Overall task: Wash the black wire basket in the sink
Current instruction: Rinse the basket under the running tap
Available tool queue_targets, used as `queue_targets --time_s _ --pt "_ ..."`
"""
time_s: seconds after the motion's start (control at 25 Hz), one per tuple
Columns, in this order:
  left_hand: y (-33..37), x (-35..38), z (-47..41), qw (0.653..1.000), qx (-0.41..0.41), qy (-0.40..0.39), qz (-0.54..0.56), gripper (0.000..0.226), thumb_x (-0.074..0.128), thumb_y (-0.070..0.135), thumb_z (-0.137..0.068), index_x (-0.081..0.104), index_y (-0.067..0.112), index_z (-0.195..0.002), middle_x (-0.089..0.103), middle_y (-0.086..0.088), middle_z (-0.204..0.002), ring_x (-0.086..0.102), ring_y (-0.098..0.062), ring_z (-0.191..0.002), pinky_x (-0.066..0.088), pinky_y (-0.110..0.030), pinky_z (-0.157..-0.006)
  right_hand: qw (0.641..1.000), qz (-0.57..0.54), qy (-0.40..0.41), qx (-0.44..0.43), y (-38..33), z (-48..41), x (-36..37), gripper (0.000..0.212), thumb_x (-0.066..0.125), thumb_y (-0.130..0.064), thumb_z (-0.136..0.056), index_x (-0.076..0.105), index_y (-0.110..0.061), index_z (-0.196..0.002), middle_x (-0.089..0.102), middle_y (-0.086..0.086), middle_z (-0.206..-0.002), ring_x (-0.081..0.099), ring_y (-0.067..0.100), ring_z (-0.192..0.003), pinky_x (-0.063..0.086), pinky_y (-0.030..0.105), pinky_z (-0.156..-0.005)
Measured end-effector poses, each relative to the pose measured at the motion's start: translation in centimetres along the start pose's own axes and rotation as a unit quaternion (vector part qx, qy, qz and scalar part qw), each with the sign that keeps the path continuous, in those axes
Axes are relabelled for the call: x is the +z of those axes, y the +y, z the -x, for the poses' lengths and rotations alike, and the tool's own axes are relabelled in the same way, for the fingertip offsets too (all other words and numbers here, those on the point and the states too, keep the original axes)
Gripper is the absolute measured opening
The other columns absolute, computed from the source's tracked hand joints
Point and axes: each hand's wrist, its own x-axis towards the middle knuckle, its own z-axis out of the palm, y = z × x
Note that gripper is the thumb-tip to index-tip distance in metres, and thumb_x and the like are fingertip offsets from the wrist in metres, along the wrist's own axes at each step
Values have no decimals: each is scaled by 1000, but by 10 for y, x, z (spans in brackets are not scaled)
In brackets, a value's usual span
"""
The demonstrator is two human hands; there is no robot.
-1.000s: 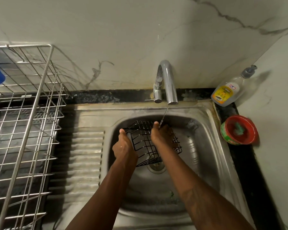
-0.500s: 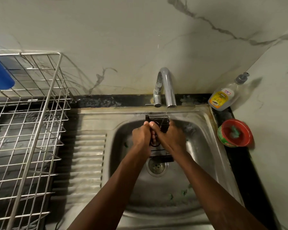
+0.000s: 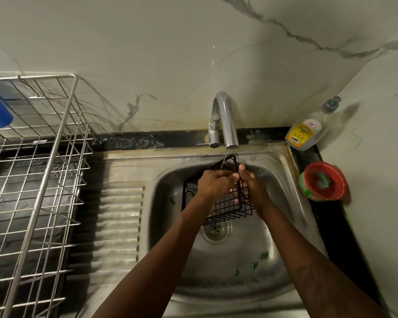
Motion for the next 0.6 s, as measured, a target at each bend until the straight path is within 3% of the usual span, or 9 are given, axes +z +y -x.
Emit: queue_targets --time_s 0.12,0.2,0.24,0.32,0.36,0.4,0.52,0.6 --pt "-23 -12 -10 995 -20 93 -27 15 70 35 -94 76 26 -105 77 3 -93 73 -14 -90 62 -36 -88 995 18 69 63 11 -11 -8 76 55 -84 -79 69 -26 -127 75 5 -116 70 30 -110 56 53 -95" --pt "-38 -20 -16 993 -54 97 -30 15 71 35 -93 77 26 -103 77 1 -92 73 -15 -87 63 -35 -83 990 15 58 132 30 -23 -12 95 53 -96 -67 62 -32 -136 68 4 -131 64 31 -119 49 56 -104" --pt "-44 -22 -17 993 -67 91 -27 14 71 35 -93 77 26 -103 77 0 -92 73 -15 -85 63 -32 -79 986 6 36 164 40 -30 -13 97 48 -99 -67 59 -34 -138 67 5 -134 66 30 -117 50 55 -102" --pt "-50 -21 -19 994 -71 79 -23 13 70 31 -94 77 23 -102 76 -3 -93 70 -15 -82 60 -28 -73 976 -7 20 218 50 -38 -13 80 38 -88 -85 62 -26 -129 72 9 -122 72 25 -95 56 41 -77" --pt "-50 -20 -20 994 -67 76 -26 11 69 29 -94 77 23 -100 75 -3 -93 69 -14 -81 59 -28 -72 972 -13 27 232 52 -41 -12 69 34 -78 -95 64 -22 -122 74 9 -115 70 23 -85 52 36 -66" --pt "-50 -19 -20 994 -63 78 -32 9 69 28 -95 77 23 -96 75 -3 -92 68 -14 -81 59 -29 -73 970 -16 36 240 56 -44 -11 61 31 -71 -100 64 -22 -116 74 9 -111 68 22 -80 50 35 -63" --pt "-48 -20 -23 993 -69 88 -29 7 70 25 -94 75 24 -89 76 -6 -94 68 -16 -81 62 -37 -82 962 -11 59 267 70 -53 -13 63 27 -69 -101 67 -21 -107 72 10 -98 65 27 -86 55 44 -86" --pt "-46 -22 -27 993 -70 93 -22 7 70 24 -94 74 23 -88 76 -6 -95 70 -18 -86 62 -40 -87 958 9 81 275 83 -63 -17 72 24 -75 -97 71 -21 -105 69 8 -90 61 27 -87 51 45 -88"
